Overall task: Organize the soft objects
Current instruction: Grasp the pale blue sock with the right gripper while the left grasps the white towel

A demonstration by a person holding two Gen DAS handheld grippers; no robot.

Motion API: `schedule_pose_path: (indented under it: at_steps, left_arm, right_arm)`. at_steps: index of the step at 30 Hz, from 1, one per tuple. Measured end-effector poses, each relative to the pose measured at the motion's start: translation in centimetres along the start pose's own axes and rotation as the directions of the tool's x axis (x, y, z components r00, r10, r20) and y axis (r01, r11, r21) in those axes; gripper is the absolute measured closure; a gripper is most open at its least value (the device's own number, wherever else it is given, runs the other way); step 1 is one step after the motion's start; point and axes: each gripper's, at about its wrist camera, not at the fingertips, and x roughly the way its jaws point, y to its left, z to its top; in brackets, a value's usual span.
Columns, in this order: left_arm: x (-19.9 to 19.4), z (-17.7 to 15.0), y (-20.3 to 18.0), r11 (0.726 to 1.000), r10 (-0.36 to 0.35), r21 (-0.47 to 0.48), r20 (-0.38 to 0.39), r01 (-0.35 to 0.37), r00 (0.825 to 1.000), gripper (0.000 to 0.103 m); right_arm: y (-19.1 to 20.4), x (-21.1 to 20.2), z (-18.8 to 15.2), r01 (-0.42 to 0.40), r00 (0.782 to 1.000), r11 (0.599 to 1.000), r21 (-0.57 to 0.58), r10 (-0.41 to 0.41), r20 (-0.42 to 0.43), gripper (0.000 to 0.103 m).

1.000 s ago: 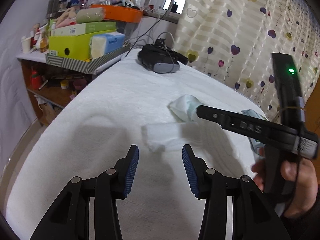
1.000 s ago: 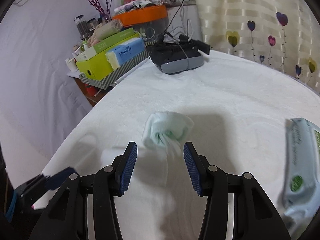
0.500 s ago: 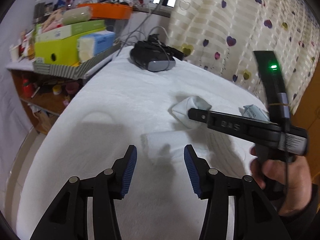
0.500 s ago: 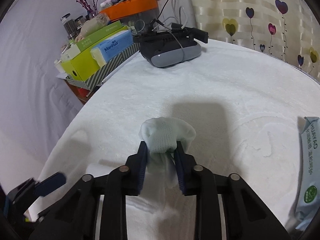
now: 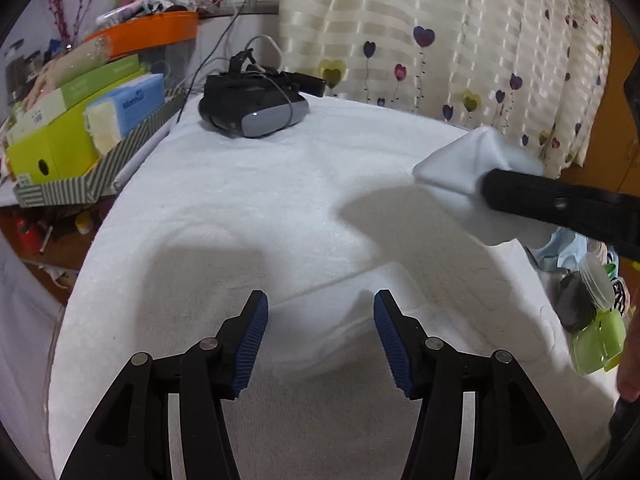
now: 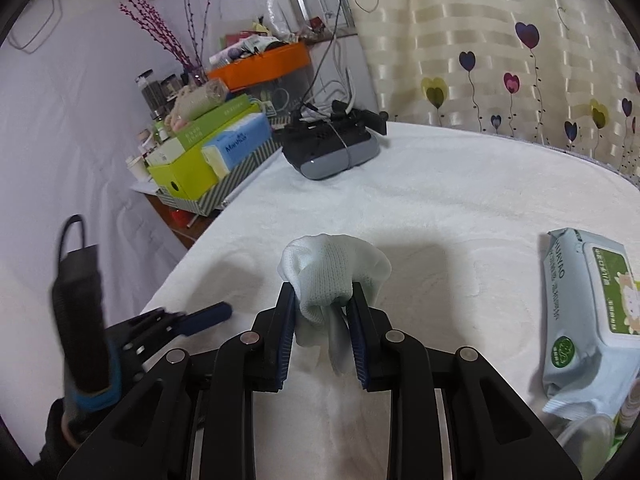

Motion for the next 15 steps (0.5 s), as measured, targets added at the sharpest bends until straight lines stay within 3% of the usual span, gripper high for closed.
schedule_pose_path:
  at_steps: [5,8,10,15]
  left_arm:
    - [-0.2,-0.6,-0.8,1.000,-0.013,0.024,-0.038,0.014,0.999,0.043]
    - [-1.3,-1.1,-2.0,0.994,-0.091,0.063,-0.054,0.094,0.994,0.043]
    - [-1.8,-1.3,-2.8,0.989,-0.107,0.097,-0.044,0.111,0.993,0.043]
    - [-0.3,-0.8,-3.9,0.986,-0.008,0.167,-0.046,0.015,0.999,0.043]
  right_arm:
    - [-0.2,-0.9,-0.4,-0.020,1.000,1.000,0.003,0.020,0.006,0.077]
    - [-0.6,-1.6,-0.7,-0.021,1.000,1.000,0.010,0.021,0.013,0.077]
    - [-0.9,-2.0,-0.8,-0.025,1.000,1.000,0.016,0.024,0.019,0.077]
    - [-1.3,-3.0,-1.1,-0.028,0.999,0.999,0.024,0.028,0.027,0.077]
